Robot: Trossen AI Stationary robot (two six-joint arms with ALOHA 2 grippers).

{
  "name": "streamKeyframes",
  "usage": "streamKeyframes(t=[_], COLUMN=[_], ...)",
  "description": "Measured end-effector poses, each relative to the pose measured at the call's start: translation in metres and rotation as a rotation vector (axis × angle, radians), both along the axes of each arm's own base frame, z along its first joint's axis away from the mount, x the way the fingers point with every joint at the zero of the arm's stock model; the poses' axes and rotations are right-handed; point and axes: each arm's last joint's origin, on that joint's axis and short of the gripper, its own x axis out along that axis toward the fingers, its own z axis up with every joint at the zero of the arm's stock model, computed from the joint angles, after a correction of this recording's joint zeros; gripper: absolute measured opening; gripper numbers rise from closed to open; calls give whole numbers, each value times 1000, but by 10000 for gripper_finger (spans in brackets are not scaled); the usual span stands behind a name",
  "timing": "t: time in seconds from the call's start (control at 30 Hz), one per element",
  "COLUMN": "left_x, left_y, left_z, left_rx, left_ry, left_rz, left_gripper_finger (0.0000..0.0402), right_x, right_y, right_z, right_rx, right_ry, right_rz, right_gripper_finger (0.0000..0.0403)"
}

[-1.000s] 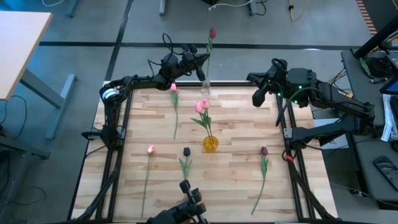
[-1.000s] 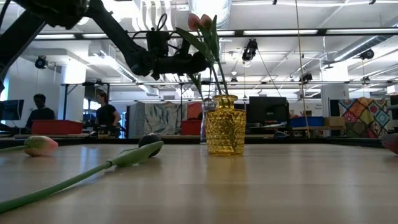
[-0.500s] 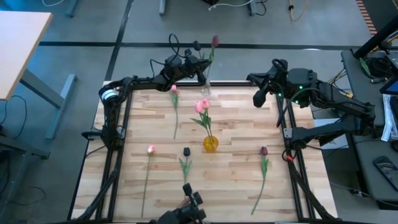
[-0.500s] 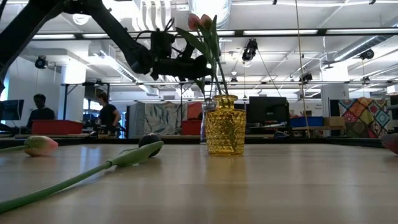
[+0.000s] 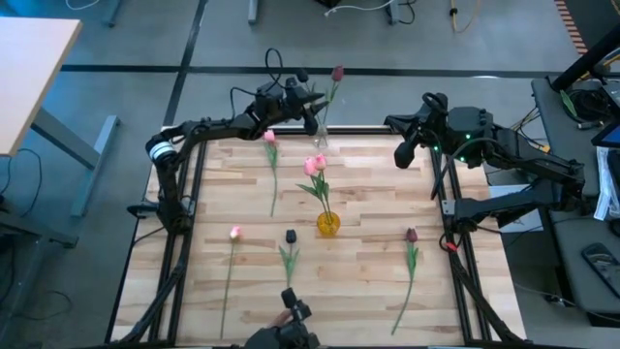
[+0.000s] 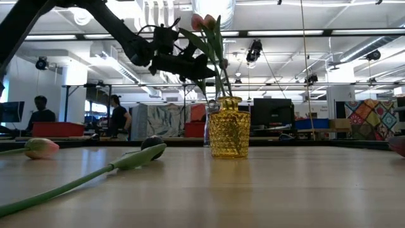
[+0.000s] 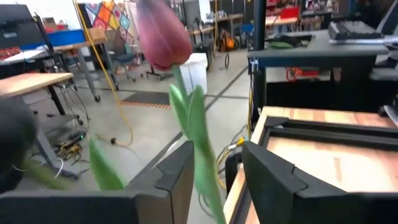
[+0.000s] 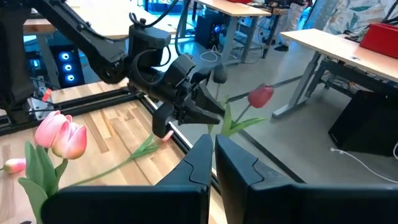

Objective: Sort flowers into vase by color
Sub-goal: Put the pink tulip into the yellow vase

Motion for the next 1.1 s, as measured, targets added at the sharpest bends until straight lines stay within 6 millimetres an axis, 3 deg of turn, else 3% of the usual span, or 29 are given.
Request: streamKeyframes(t=[0.4,0.6,0.73,0.97,1.1], left_x=[-25,-47,-64,-90,-100], left_y=[-27,-58,-84,-120,-118], left_z=[38,68,80,69,38], left_rx=[-46,-106,-257,-614,-845], left_ry=[167,245,301,461,437], left_rz=[30,65,123,269,447], left_gripper_finger=[130,129,129,114,97], right_x=[0,1,2,3,7], right_y=[1,1,0,-2,-3], right_z=[0,0,-1,-2,-4], right_rx=[-40,-54,-51,-49,-44], right_ry=[35,49,54,59,69], right_rz=[42,74,113,133,133], right_gripper_finger=[13,13,13,13,13])
